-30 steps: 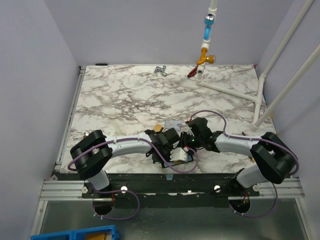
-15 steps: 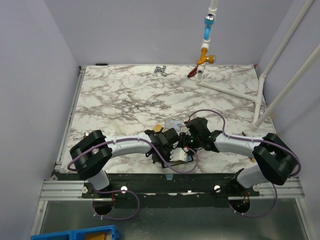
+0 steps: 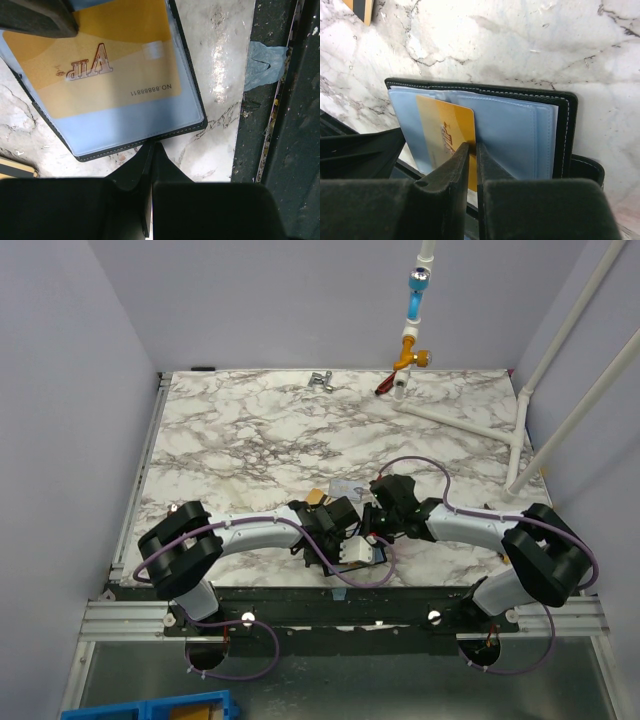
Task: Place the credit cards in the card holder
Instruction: Insert the credit card into the card holder.
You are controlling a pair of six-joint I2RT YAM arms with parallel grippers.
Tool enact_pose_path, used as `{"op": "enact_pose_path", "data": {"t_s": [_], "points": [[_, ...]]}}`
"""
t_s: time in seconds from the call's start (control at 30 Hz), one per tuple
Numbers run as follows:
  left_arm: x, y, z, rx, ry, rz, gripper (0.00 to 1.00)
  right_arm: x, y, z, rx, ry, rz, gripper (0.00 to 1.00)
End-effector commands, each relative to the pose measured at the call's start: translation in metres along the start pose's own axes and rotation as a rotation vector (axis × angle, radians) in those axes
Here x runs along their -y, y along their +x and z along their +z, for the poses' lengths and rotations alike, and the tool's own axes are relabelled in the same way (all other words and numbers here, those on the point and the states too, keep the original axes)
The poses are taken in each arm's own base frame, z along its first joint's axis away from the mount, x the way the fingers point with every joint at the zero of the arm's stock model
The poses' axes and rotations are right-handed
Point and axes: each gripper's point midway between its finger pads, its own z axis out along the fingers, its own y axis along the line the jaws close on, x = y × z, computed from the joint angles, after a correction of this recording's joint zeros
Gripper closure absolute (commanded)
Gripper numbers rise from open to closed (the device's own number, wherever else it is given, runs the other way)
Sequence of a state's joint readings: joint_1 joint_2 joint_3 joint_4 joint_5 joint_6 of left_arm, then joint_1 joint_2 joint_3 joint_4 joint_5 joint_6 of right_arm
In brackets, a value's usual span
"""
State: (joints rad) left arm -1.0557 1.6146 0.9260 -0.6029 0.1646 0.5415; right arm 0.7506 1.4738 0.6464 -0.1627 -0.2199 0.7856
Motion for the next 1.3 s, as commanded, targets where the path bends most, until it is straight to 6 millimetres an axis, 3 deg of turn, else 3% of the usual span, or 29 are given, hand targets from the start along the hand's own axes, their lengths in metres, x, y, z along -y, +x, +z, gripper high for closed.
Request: {"op": "enact_pose_path", "data": {"t_s": [0.0,0.23,0.4,0.87,1.07,1.27], "points": [[-0.008,0.016,0.007,-0.049,-0.049,0.020,1.00,0.004,-0.014,-0.003,0.047,0.035,0.006,0.87],[-0.007,0.017,0.008,-0.049,-0.049,0.018,1.00,0.004,-0.021,-0.003,0.059,0.034,0.009,0.87],[-0.008,0.018,0.008,-0.049,-0.052,0.018,1.00,0.003,-0.017,0.004,0.035,0.025,0.019,0.99],[-0.011,0.018,0.009,-0.055,-0.067,0.032,1.00,-0.031,-0.008,0.002,-0.020,-0.140,0.028,0.99],[-0.012,0.018,0.008,-0.055,-0.070,0.033,1.00,-0.010,-0.021,-0.007,0.045,-0.030,0.024,0.99],[-0.013,0.017,0.007,-0.054,-0.074,0.032,1.00,-0.006,-0.013,0.003,0.003,-0.041,0.031,0.99]]}}
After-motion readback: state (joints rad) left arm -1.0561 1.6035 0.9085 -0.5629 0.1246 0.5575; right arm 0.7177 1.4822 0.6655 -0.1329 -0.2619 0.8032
